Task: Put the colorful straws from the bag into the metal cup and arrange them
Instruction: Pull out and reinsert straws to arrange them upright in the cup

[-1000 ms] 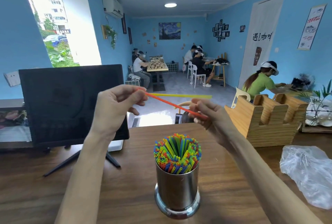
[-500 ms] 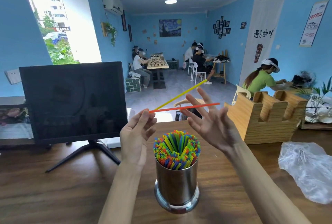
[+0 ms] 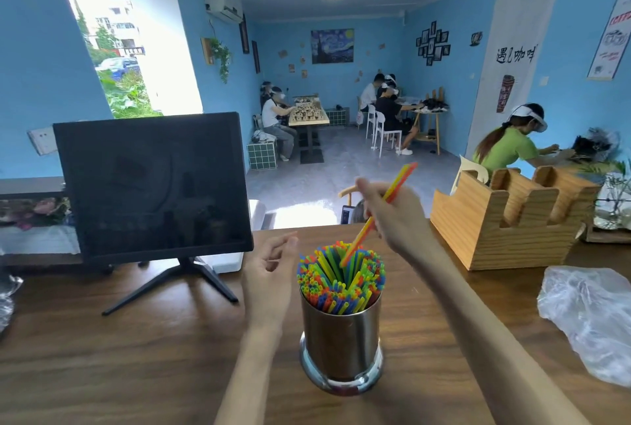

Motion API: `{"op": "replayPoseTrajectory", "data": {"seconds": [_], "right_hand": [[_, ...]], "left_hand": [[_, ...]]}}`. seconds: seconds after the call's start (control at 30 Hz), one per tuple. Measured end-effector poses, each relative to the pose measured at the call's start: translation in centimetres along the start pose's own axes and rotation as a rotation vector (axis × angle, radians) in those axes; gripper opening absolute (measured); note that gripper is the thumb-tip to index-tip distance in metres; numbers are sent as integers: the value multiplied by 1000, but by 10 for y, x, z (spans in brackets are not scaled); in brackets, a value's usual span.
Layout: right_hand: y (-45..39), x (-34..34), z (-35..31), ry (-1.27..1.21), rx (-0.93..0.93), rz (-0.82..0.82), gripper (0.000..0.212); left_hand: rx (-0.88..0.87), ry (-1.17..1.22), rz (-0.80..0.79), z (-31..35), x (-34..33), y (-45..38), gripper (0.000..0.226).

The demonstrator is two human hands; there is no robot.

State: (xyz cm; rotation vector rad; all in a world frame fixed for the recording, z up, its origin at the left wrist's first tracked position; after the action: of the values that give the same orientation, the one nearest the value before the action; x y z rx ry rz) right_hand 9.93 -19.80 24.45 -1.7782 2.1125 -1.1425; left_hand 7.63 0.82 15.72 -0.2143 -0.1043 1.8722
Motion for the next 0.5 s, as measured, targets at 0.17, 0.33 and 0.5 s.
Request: {"op": "replayPoseTrajectory", "data": {"seconds": [0.17, 0.33, 0.5], "right_hand": [[20, -30, 19, 379, -79, -452, 47], [25, -26, 22, 140, 2, -204, 30], [21, -34, 22, 207, 127, -288, 16]], "left_hand": [[185, -147, -108, -15, -6, -11, 6], [149, -242, -34, -19, -7, -17, 6], [140, -266, -76, -17, -9, -15, 13]]}}
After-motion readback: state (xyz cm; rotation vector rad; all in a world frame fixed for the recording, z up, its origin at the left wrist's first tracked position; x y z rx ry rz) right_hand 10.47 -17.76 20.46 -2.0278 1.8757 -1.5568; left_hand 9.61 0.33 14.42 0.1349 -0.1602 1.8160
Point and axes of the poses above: each hand's wrist, its own y-axis away from the middle knuckle, its own x-axis out of the back of the hand, z = x × y, the point moved 2 cm from there along -y, towards the middle knuckle, and after that the axes turned 7 degrees about x, right-handed, at the moved point
